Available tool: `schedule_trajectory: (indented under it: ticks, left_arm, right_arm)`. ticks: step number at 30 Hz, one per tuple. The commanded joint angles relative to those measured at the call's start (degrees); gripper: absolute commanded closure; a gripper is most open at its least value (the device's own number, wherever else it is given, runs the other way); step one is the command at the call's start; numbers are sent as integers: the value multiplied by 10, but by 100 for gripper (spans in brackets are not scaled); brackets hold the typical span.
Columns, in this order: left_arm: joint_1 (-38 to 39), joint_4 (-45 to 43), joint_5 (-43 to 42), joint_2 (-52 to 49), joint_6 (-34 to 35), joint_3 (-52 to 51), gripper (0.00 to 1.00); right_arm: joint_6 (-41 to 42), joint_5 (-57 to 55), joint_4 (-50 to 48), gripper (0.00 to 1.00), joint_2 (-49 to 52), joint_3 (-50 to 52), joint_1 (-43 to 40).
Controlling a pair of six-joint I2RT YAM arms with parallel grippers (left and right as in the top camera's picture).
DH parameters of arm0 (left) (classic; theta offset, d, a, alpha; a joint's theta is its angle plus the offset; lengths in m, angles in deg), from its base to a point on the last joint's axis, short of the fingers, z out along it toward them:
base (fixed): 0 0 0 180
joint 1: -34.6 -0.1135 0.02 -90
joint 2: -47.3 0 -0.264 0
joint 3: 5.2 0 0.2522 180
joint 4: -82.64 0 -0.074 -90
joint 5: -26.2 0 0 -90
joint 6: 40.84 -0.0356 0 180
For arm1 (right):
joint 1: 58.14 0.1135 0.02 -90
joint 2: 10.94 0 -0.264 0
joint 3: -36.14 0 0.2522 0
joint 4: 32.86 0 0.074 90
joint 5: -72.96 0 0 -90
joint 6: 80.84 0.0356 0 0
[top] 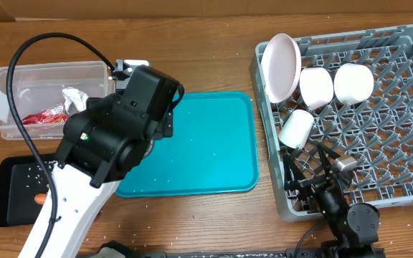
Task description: Sort waste into correct bins and load items into the dishwasher
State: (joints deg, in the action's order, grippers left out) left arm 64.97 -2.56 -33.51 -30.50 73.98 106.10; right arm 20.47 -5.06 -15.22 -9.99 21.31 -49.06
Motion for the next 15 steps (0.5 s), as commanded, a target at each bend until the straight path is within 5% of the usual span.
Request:
schedule_trajectory:
  ticks: [1,8,15]
  left_arm:
    - [-2,-1,12,6,-10,-1,0]
    - [-52,3,10,109,-26,-76,0]
    - [-240,-24,22,283,-31,-273,0]
  right_arm:
    - [-2,-3,-3,0,-2,6,2]
    - [-2,-3,-3,0,-2,6,2]
    - [-2,-3,-3,0,-2,6,2]
